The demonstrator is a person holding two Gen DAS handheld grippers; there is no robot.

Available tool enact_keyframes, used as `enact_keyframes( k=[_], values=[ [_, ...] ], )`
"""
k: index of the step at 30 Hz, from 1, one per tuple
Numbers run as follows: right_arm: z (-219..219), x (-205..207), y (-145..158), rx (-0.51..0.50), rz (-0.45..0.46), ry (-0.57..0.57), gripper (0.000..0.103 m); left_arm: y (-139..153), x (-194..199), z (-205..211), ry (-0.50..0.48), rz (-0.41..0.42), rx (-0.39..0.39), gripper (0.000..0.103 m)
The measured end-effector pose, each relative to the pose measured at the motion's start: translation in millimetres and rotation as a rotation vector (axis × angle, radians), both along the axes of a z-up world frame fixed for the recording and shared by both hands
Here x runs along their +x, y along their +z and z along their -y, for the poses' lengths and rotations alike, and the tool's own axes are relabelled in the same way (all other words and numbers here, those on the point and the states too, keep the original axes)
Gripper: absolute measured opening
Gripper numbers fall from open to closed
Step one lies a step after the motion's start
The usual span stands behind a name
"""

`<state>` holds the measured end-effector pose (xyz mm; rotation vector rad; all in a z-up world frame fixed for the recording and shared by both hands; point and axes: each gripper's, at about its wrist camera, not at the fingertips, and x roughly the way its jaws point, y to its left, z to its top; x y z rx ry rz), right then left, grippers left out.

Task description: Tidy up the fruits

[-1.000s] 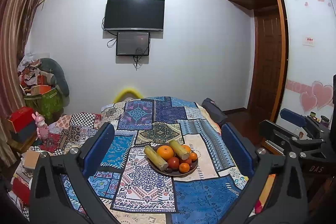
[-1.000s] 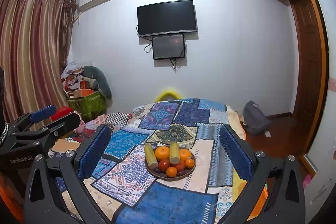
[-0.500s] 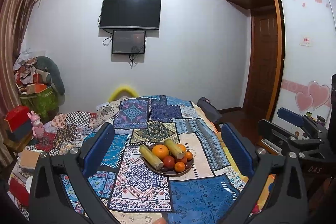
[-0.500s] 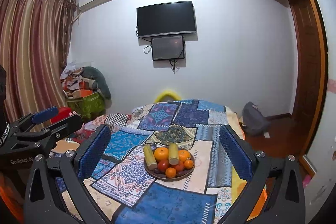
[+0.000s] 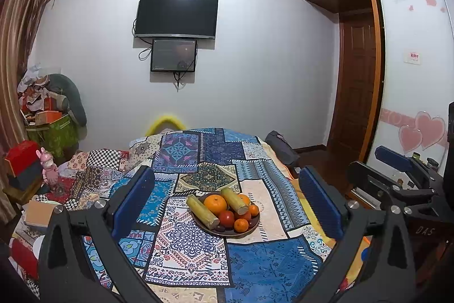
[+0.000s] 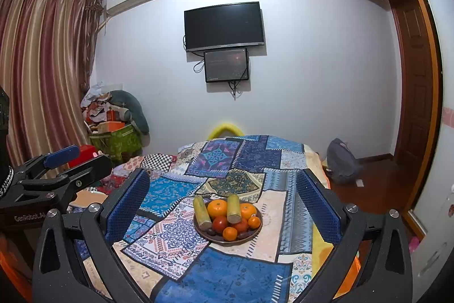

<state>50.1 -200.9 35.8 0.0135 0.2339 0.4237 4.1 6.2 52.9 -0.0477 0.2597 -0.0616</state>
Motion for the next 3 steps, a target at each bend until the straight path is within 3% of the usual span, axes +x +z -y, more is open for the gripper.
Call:
enact_keyframes(
  k=[3],
  values=[
    [-0.1, 0.3, 0.0, -0.001, 0.000, 0.000, 0.103, 0.0, 0.2, 0.3, -0.004, -0.001, 0.002, 0.103]
  ],
)
